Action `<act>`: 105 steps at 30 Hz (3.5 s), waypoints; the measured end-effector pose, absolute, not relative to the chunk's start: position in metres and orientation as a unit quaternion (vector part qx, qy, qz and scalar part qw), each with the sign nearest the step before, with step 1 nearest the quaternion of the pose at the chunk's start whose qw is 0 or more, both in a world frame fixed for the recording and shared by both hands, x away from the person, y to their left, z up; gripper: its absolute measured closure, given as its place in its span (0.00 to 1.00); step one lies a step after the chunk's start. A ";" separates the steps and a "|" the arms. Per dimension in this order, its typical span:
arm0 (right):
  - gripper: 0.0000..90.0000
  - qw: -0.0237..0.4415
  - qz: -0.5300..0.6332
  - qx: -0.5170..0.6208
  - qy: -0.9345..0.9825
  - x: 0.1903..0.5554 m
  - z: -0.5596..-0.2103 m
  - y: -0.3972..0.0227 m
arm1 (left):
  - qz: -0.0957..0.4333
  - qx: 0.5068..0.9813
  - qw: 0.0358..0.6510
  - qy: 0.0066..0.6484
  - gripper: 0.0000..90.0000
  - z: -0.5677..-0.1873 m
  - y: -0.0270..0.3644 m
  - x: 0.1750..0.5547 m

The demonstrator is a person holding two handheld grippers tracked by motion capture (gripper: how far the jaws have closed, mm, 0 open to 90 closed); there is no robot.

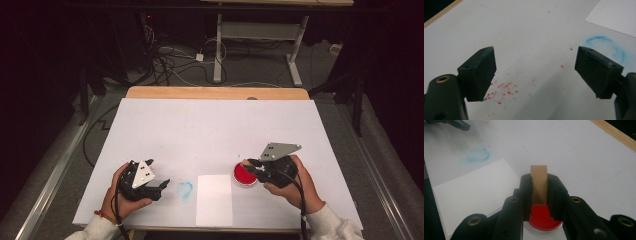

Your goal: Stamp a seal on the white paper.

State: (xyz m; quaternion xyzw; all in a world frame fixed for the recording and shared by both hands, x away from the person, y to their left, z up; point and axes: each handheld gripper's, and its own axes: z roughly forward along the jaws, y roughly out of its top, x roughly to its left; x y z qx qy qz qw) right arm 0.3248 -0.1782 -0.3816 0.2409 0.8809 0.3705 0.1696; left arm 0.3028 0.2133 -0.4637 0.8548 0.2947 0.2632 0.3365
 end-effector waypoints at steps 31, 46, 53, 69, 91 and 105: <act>0.84 0.112 0.341 0.168 0.918 0.301 -0.416 -0.117 | 0.263 0.859 0.330 0.289 0.19 -0.464 0.212 0.303; 0.84 0.097 0.294 0.157 0.938 0.304 -0.445 -0.094 | 0.260 0.861 0.329 0.288 0.19 -0.465 0.211 0.303; 0.84 0.088 0.262 0.160 0.948 0.309 -0.456 -0.091 | 0.260 0.861 0.330 0.287 0.19 -0.465 0.211 0.303; 0.85 0.076 0.280 0.162 0.943 0.311 -0.461 -0.096 | 0.258 0.862 0.330 0.287 0.19 -0.465 0.211 0.303; 0.84 0.076 0.285 0.159 0.942 0.312 -0.462 -0.097 | 0.256 0.862 0.331 0.286 0.19 -0.466 0.211 0.303; 0.84 0.077 0.285 0.160 0.942 0.312 -0.463 -0.097 | 0.248 0.862 0.337 0.287 0.19 -0.467 0.210 0.313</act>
